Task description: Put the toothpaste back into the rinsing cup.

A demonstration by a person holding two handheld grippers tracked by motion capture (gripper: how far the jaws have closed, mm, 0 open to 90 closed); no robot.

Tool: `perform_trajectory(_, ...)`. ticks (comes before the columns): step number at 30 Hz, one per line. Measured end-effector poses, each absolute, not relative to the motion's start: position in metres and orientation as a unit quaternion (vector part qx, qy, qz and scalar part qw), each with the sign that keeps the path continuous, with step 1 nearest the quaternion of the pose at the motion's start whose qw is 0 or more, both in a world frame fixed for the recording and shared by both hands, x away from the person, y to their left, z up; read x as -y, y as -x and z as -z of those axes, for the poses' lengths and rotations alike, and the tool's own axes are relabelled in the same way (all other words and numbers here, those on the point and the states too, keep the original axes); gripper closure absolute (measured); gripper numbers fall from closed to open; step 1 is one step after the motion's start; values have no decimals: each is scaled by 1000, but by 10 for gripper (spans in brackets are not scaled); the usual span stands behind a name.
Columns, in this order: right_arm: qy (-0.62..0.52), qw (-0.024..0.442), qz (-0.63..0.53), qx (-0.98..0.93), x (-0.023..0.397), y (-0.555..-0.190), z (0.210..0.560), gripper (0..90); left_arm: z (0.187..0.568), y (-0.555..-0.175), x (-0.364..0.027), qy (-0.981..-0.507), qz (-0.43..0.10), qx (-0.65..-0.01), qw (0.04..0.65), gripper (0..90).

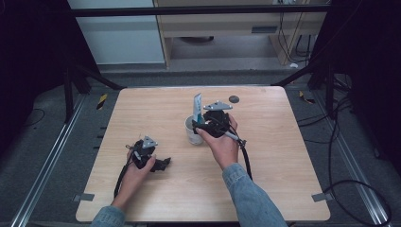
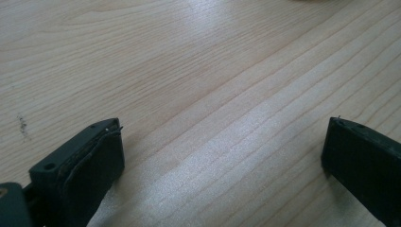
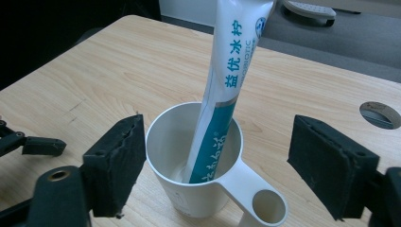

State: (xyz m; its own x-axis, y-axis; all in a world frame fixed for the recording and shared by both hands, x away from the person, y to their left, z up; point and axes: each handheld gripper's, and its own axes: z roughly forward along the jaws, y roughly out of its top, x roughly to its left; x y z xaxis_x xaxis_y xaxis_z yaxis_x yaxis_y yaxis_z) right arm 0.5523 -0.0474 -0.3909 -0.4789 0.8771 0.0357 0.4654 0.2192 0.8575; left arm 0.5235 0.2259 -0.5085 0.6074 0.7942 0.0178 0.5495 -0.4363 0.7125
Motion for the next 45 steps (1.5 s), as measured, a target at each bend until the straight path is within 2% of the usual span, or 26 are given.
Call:
perform_trajectory(7, -433, 238, -424, -759, 54, -550, 390, 112, 508, -523, -226, -828, -179, -405, 343, 0)
perform_trajectory(14, -401, 242, -407, -784, 67, -540, 389, 81, 508, -523, -226, -829, -179, -405, 342, 0)
perform_trajectory(45, -400, 247, -380, -797, 131, -506, 392, 102, 508, -523, -226, -828, -179, -406, 343, 0)
